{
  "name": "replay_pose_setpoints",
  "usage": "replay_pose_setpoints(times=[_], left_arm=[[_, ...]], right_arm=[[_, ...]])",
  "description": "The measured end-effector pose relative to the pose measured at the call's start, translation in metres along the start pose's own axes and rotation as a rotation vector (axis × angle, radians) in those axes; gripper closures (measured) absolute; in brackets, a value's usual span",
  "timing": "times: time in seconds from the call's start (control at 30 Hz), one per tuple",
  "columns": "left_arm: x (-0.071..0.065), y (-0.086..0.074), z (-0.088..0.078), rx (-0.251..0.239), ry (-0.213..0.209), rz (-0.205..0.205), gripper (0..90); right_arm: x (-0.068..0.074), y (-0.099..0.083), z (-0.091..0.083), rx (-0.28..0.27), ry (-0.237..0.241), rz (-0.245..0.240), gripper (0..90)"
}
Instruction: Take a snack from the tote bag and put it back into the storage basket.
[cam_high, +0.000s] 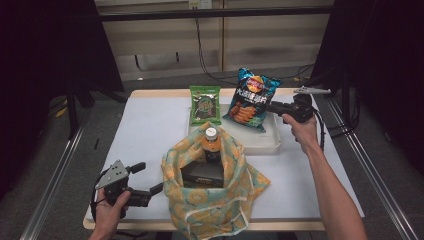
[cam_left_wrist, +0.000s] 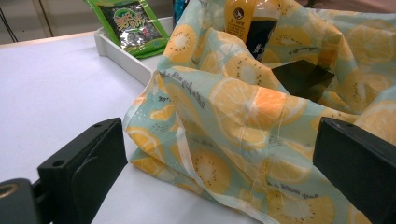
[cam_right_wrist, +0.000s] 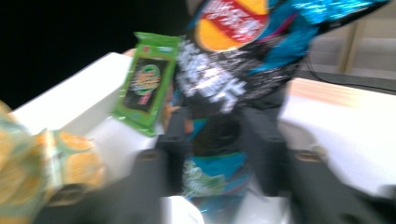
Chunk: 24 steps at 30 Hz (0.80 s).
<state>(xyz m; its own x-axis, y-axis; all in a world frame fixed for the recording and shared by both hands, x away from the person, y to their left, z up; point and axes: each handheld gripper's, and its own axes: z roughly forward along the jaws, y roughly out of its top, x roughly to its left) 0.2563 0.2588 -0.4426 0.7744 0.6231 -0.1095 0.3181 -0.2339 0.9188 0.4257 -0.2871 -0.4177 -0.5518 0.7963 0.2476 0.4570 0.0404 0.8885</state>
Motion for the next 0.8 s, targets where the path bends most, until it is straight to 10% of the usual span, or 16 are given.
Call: replay_pose_setpoints(times=[0.17,0.47,0.8], left_arm=[[0.0,0.001,-0.001,-0.003,-0.004,0.009,2.6],[-0.001,0.001,-0.002,-0.009,-0.001,0.002,2.6],[0.002,0.0,-0.003,-0.018,-0.013,0.004,2.6]], right_arm=[[0.012,-0.007,0.006,0.036,0.073,-0.016,89.9],[0.018,-0.025,0.035,0.154,0.137,-0.014,90.0],[0.01,-0.029,0.056,0.276,0.102,-0.055,90.0]])
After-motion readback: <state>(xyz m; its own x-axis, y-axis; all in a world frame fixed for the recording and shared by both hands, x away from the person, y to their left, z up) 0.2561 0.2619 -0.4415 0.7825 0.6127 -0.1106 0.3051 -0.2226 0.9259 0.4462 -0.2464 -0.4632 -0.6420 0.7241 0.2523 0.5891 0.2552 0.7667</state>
